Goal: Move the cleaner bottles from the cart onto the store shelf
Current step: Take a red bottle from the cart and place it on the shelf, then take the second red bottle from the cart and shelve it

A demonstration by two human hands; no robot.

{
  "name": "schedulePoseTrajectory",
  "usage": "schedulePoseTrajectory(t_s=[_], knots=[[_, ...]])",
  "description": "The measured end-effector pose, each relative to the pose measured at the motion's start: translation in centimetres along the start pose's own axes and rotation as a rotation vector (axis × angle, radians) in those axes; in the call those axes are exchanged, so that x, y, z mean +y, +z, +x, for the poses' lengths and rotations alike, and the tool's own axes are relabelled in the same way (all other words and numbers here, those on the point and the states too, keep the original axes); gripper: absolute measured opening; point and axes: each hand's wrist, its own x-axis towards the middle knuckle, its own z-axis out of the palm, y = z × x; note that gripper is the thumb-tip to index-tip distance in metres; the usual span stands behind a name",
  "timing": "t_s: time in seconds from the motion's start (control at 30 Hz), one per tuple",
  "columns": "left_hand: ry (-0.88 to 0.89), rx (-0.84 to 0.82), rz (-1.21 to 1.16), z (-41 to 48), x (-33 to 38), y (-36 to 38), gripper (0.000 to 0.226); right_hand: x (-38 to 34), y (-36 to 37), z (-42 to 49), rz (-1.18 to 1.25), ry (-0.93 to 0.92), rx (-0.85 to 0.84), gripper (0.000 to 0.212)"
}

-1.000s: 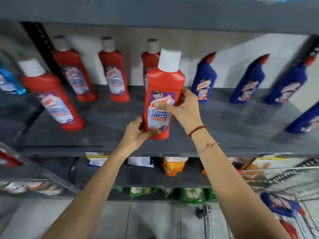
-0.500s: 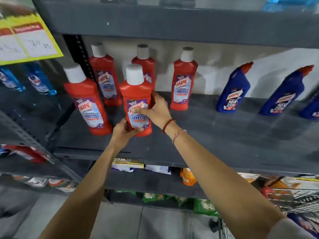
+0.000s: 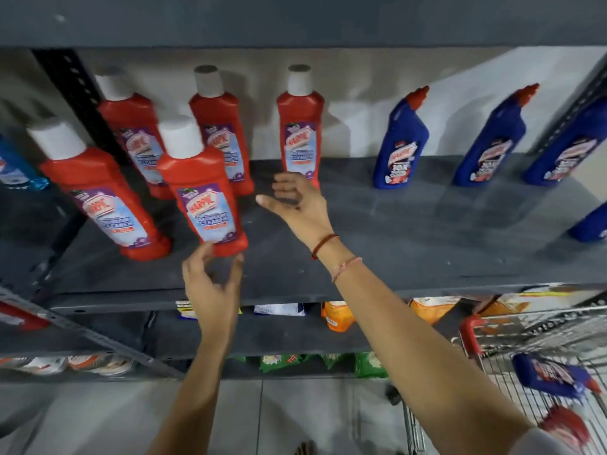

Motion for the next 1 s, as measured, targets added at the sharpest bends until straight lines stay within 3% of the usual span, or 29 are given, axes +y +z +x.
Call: schedulePoseTrajectory(t_s=[0.33, 0.43, 0.6, 0.73, 0.9, 1.0], knots=[[0.319, -0.864, -0.071, -14.1, 9.7, 14.9, 0.028, 5.3, -23.9, -10.5, -0.040, 0.080, 0.638, 0.020], [0.387, -1.080, -0.070, -18.6, 12.1, 19.7, 0.031, 8.1, -31.1, -15.5, -0.052, 0.167, 0.867, 0.014], [0.465, -1.423, 0.014, -26.9, 13.7, 26.7, 0.041, 13.2, -40.0, -23.7, -0.112, 0.381, 1.074, 0.019], [0.486, -1.678, 0.250, -33.4, 12.7, 31.0, 0.052, 17.9, -44.6, -29.0, -0.148, 0.673, 1.140, 0.006], [0.434, -1.957, 0.570, -41.6, 9.2, 33.8, 0.069, 24.8, -48.7, -33.5, -0.042, 1.127, 1.044, 0.026], [0.332, -2.054, 0.722, -45.4, 6.4, 34.9, 0.080, 29.9, -50.5, -34.5, -0.032, 1.277, 1.007, 0.047]])
